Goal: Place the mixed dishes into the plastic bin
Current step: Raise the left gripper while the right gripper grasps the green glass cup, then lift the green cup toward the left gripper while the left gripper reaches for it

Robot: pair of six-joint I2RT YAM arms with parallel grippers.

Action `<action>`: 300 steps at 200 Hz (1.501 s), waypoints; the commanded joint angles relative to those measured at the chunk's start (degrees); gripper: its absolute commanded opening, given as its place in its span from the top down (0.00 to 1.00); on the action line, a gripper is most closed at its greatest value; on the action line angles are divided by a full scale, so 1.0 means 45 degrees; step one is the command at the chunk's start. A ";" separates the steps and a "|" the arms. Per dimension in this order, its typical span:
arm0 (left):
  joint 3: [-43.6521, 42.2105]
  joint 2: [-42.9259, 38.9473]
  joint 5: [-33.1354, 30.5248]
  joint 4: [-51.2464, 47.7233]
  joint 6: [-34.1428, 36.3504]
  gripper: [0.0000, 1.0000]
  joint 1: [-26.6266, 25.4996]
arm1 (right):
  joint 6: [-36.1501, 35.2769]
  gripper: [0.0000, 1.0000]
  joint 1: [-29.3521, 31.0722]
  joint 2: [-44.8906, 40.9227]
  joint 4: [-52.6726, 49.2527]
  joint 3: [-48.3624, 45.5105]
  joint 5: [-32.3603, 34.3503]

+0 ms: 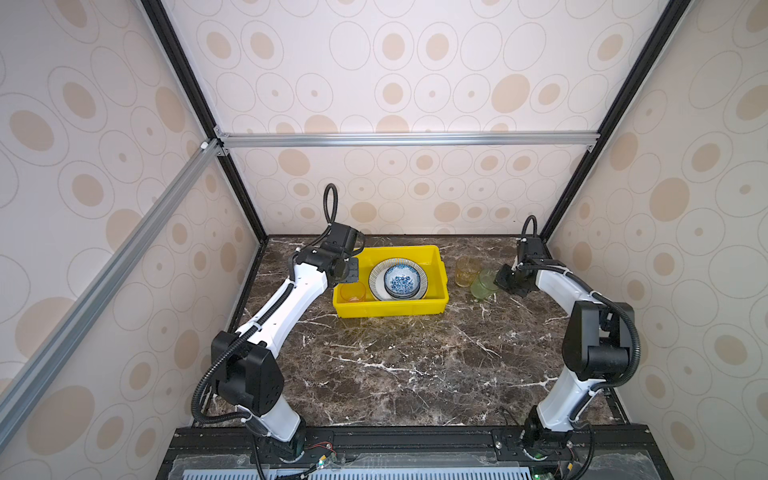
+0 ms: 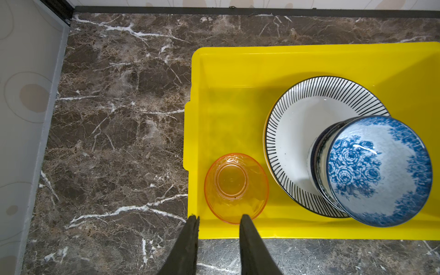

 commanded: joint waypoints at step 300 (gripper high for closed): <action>-0.1564 -0.3598 0.1839 0.0970 -0.0896 0.70 -0.2545 | 0.0913 1.00 0.7562 -0.6558 -0.3349 -0.0128 0.4225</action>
